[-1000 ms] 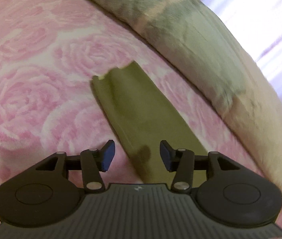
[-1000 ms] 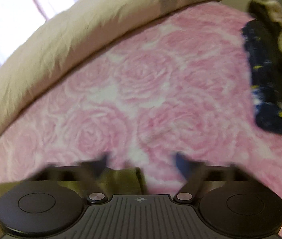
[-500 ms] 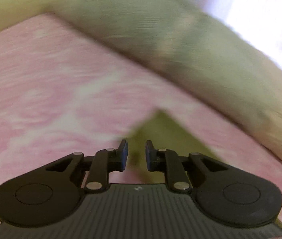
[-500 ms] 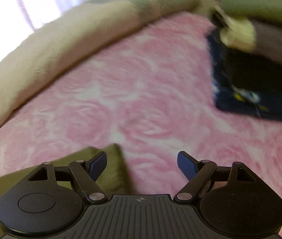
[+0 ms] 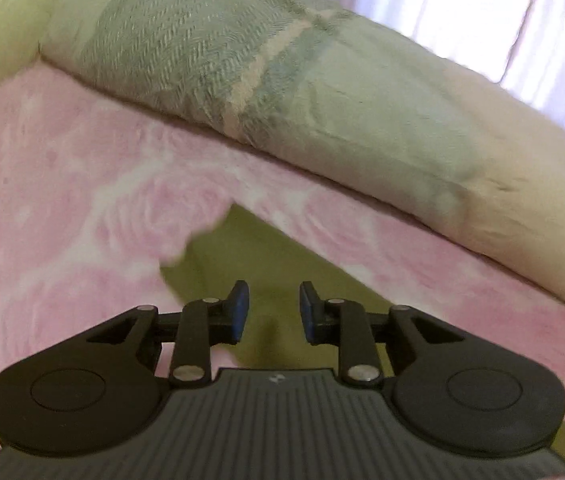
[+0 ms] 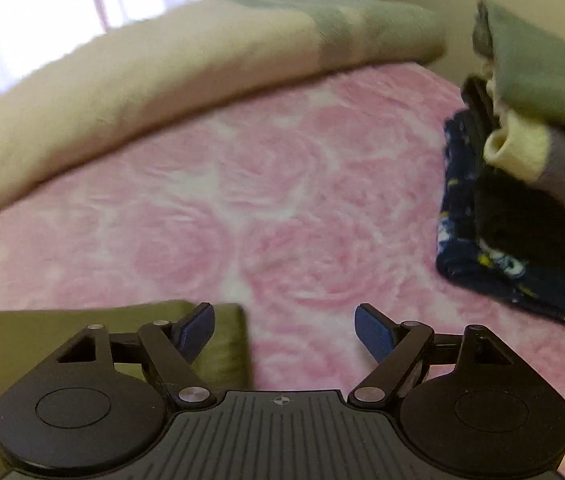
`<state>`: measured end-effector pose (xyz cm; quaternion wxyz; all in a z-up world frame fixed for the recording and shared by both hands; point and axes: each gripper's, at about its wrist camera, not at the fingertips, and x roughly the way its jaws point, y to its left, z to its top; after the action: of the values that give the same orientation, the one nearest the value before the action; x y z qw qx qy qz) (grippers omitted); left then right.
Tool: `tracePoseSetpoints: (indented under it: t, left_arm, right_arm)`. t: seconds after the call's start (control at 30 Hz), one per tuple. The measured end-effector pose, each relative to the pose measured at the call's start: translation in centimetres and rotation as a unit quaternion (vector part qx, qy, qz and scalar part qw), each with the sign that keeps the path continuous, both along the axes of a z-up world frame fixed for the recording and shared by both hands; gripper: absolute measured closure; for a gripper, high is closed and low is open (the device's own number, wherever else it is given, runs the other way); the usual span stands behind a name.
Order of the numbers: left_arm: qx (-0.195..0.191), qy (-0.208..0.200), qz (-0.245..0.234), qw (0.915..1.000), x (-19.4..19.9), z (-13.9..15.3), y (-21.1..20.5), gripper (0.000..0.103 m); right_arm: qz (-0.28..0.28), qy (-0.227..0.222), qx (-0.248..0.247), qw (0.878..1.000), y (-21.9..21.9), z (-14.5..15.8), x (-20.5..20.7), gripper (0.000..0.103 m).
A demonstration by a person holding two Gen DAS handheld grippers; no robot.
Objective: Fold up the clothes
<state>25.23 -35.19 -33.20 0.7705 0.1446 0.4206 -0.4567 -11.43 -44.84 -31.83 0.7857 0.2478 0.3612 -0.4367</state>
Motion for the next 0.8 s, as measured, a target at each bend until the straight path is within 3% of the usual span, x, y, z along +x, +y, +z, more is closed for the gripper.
tracePoseSetpoints:
  t: [0.1,0.2,0.27,0.4,0.5,0.7,0.8]
  left_arm:
    - [0.015,0.025,-0.087,0.9958,-5.9,1.3,6.4,0.082]
    - [0.024,0.056,-0.160,0.9853,-12.6,1.5,14.1,0.086]
    - [0.030,0.079,-0.179,0.9803,-16.6,1.0,18.7,0.086]
    - [0.067,0.079,-0.201,0.9740,-22.3,-1.9,24.1,0.085]
    - [0.094,0.051,-0.200,0.9740,-23.4,-3.9,26.6,0.087]
    - [0.127,0.048,-0.169,0.9763,-20.8,-1.7,30.8,0.088]
    - [0.085,0.019,-0.156,0.9839,-18.7,0.3,31.7,0.086]
  right_arm:
    - [0.037,-0.005,0.013,0.999,4.3,1.0,-0.4,0.022]
    - [0.087,0.021,0.033,0.995,10.3,0.2,-0.2,0.022]
    - [0.116,0.036,0.043,0.992,14.1,-0.7,-0.1,0.022]
    - [0.165,0.089,0.042,0.981,19.5,-3.5,-0.4,0.022]
    - [0.176,0.129,0.052,0.975,20.8,-5.7,-2.3,0.022]
    - [0.124,0.141,0.094,0.978,21.0,-5.2,-6.6,0.022]
    - [0.108,0.105,0.088,0.985,21.3,-3.5,-6.3,0.022]
